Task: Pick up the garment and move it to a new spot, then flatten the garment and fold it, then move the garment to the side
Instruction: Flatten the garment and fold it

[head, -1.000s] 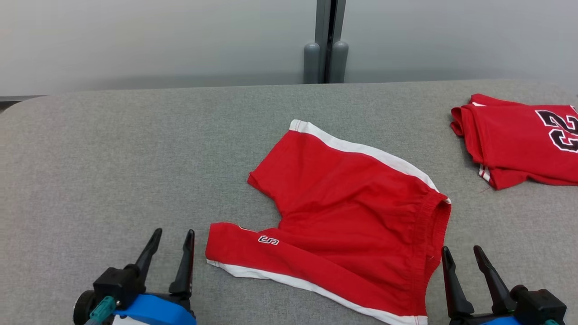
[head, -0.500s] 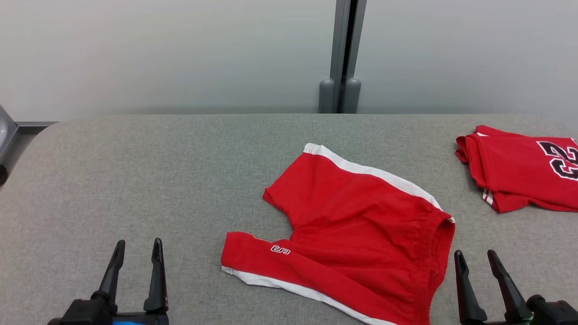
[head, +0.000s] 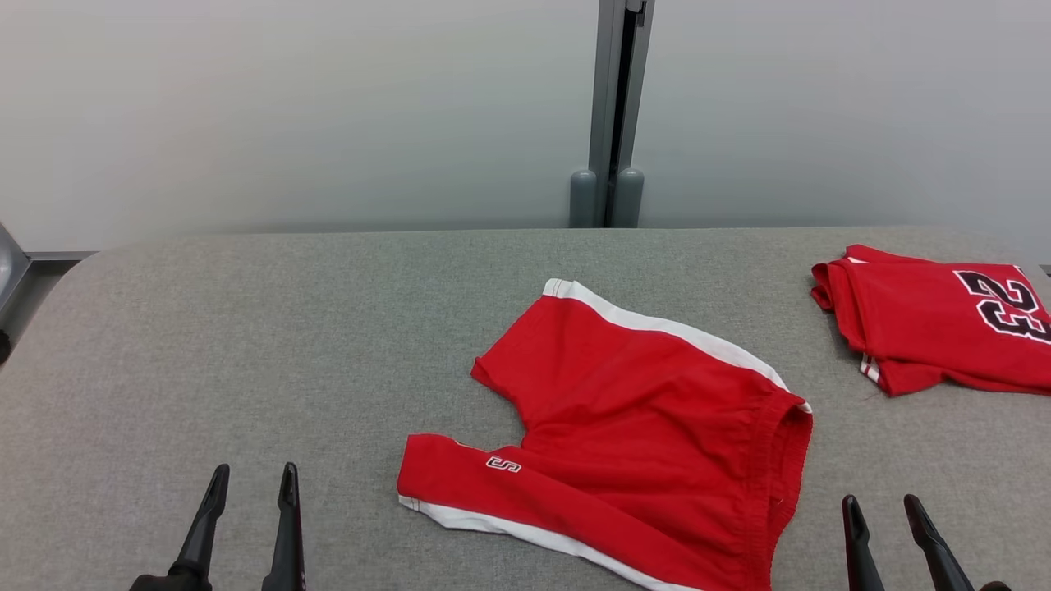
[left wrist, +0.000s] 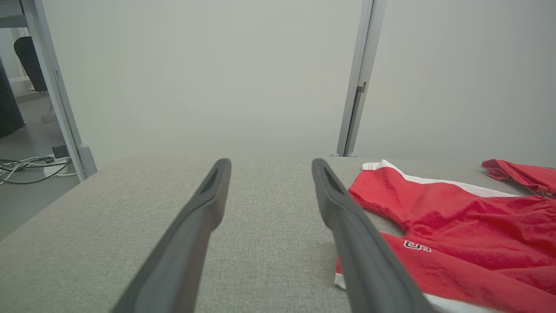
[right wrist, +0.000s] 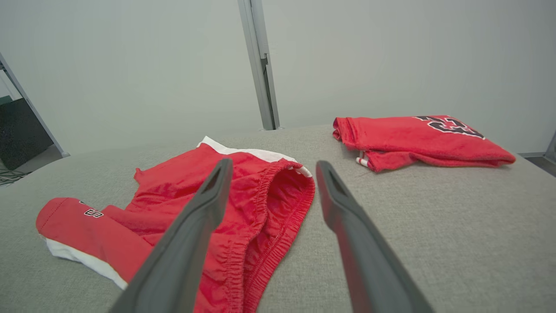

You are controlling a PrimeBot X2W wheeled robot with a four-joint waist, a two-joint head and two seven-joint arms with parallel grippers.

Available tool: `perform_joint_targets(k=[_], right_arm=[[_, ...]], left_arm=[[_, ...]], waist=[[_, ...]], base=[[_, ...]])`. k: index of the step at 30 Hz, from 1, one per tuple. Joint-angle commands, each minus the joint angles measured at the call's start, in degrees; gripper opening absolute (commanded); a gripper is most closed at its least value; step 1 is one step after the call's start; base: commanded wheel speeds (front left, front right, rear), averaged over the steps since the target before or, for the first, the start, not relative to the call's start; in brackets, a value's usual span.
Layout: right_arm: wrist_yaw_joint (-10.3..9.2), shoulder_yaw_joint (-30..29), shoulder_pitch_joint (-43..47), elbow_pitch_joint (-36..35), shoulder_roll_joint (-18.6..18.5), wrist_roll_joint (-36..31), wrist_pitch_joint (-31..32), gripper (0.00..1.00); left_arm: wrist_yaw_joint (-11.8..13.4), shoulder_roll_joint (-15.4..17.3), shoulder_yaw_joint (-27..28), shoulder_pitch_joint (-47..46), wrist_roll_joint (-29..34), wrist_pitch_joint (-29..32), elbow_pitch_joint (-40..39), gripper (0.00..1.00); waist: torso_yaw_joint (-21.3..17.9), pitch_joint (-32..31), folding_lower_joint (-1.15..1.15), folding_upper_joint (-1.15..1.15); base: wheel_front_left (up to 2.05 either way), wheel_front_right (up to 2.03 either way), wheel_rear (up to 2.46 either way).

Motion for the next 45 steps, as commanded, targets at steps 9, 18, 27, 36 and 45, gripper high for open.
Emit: perform_joint_targets(k=[9, 18, 27, 36, 45], right_arm=[[0.02, 0.09, 0.99, 0.20, -0.08, -0.25, -0.28, 1.00], [0.02, 1.29, 0.67, 1.58, -0.08, -1.18, -0.28, 1.00], [0.02, 5.62, -0.99, 9.32, -0.86, -4.41, -0.27, 1.00], [0.02, 11.50, -5.95, 19.33, -2.34, -4.23, -0.28, 1.00], [0.02, 16.67, -8.96, 25.14, -2.93, -2.51, -0.24, 1.00]], left_arm=[[-0.06, -0.18, -0.03, 0.60, 0.68, -0.26, 0.28, 1.00], [-0.06, 0.60, -0.91, -0.12, -0.14, -0.26, 2.15, 1.00], [-0.06, 3.26, -8.07, -2.29, -1.90, -0.27, 7.61, 1.00], [-0.06, 5.64, -12.78, -7.31, -4.87, -0.26, 14.68, 1.00], [-0.06, 7.46, -16.77, -10.54, -6.50, -0.26, 18.88, 1.00]], waist=[[-0.13, -0.02, 0.01, 0.01], [-0.26, 0.16, 0.01, 0.01], [-0.78, 1.80, 0.01, 0.01], [-1.32, 5.10, 0.01, 0.01], [-1.63, 6.61, 0.01, 0.01]], base=[[0.00, 0.00, 0.00], [0.00, 0.00, 0.00], [0.00, 0.00, 0.00], [0.00, 0.00, 0.00], [0.00, 0.00, 0.00]])
